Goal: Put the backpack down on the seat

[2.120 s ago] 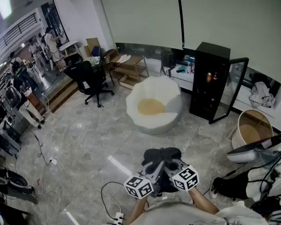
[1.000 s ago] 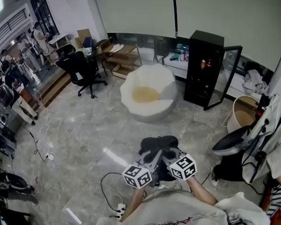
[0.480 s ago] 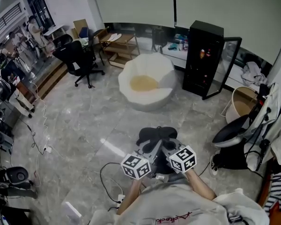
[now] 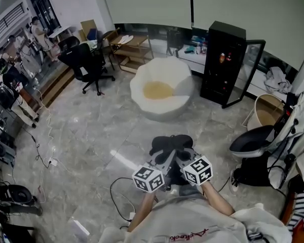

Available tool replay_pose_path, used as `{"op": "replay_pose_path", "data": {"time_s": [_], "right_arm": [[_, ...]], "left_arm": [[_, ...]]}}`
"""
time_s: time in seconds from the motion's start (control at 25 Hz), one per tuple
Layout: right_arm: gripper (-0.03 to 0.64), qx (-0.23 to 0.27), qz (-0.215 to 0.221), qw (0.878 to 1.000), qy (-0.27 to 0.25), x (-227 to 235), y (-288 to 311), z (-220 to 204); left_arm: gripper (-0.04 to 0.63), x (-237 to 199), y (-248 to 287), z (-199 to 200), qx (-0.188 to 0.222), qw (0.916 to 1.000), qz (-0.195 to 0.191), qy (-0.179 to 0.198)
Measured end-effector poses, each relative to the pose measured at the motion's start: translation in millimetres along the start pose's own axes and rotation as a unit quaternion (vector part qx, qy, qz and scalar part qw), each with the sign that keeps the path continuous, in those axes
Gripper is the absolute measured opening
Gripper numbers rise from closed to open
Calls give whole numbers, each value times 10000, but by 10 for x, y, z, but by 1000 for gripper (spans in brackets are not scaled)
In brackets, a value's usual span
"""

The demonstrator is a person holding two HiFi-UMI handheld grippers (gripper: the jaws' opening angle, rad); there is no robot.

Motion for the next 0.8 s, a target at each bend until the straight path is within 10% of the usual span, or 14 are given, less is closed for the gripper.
{"op": "replay_pose_path", "data": {"time_s": [0.8], "right_arm": [[43, -169, 140, 9994, 250, 1139, 591, 168]], "left_arm": [[44, -714, 1038, 240, -209, 9994, 171, -199]]}}
Point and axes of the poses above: the fingertips, and each gripper's own axes: y forward along the fingers, x to its right, z out of its top, the point moved 5 cm from there along -y, backward along the fingers, and after that the axes turned 14 degrees about z, right-handed, at the moved point
